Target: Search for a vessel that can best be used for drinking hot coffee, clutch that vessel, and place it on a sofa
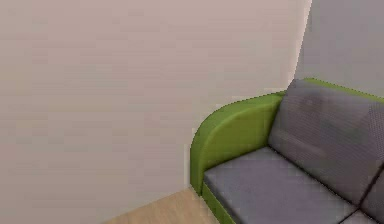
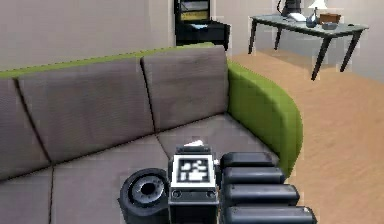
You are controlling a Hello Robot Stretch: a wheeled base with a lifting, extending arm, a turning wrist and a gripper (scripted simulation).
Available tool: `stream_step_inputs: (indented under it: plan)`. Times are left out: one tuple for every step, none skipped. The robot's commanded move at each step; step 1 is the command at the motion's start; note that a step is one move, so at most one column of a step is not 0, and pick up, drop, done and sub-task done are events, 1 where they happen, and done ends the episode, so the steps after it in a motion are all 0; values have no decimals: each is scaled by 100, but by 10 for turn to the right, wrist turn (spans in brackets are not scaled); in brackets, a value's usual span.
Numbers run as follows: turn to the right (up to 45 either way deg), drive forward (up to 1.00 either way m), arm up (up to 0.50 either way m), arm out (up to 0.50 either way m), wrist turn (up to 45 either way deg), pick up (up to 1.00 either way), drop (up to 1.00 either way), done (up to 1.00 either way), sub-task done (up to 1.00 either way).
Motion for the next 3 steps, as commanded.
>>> stream_step_inputs:
  plan:
    - [-90,0,0,0,0,0,0,0,0]
    - [0,0,0,48,0,0,0,0,0]
    - [0,0,0,0,450,0,0,0,0]
